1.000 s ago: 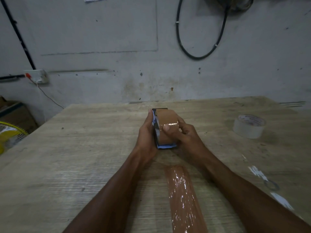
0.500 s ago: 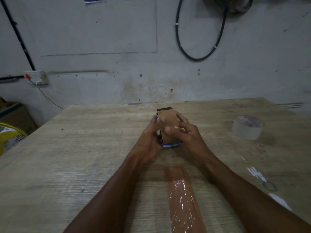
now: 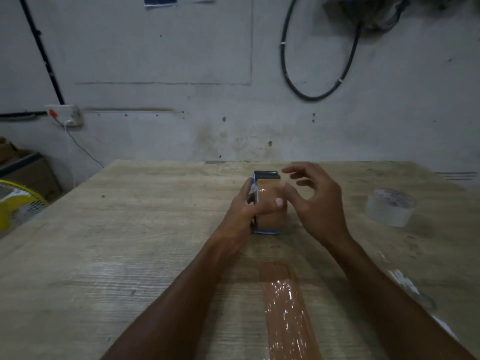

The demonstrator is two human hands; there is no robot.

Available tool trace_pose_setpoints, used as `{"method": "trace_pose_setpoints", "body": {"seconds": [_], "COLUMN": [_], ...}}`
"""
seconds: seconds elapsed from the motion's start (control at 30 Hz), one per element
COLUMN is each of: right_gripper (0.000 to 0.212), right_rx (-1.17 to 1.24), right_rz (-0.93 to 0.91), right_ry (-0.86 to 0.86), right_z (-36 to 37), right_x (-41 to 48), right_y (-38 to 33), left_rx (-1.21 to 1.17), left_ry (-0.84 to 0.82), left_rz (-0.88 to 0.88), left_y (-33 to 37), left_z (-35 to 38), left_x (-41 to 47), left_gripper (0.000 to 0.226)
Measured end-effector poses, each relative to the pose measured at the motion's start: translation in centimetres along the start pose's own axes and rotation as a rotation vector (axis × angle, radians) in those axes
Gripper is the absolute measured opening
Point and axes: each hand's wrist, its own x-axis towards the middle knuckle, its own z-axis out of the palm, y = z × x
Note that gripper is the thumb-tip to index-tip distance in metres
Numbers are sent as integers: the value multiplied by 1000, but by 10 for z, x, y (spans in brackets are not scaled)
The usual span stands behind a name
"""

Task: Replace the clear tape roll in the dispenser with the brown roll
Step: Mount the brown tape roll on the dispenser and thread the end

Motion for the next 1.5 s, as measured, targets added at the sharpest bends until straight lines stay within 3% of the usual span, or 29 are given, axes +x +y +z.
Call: {"method": "trace_pose_setpoints", "body": {"seconds": [0.2,0.3,0.43,0.57,0.7,0.83,0.93,1.03,1.2,1.4,1.5], "right_gripper": [28,30,29,23,22,17,11,13,11,11,9], "right_rx": [-400,-463,-549,-595,-674,-725,-795,-794,-734,-621,-462], "right_rz": [-147,-153,-171,-197,-236,-247,-280,-264,-207,-115,17], "right_ry": [-216,-237,-276,-316,-316,-390,-449,-484,-557,-550,-530], "right_z": [15,16,14,15,20,21,22,20,11,8,6], "right_x": [27,36,47,51,52,54,54,56,70,77,78], "right_y": [-22,-25,-31,-37,-39,-42,-40,-40,-36,-29,-26], "left_rx": [30,25,35,21,24,20,17,42,39,27,42], "left_ry": [76,70,58,70,61,84,74,64,7,7,12], "left_rz": [-1,19,-4,-3,18,3,13,7,18,-7,-11], "left_y": [-10,-9,-6,-5,-2,0,3,2,5,8,8], "left_z": [-3,-3,-2,1,2,2,4,3,7,7,7], "left_x": [9,10,9,9,6,5,4,3,-1,-4,-4], "left_gripper": [92,86,108,115,86,111,90,96,69,78,82]}}
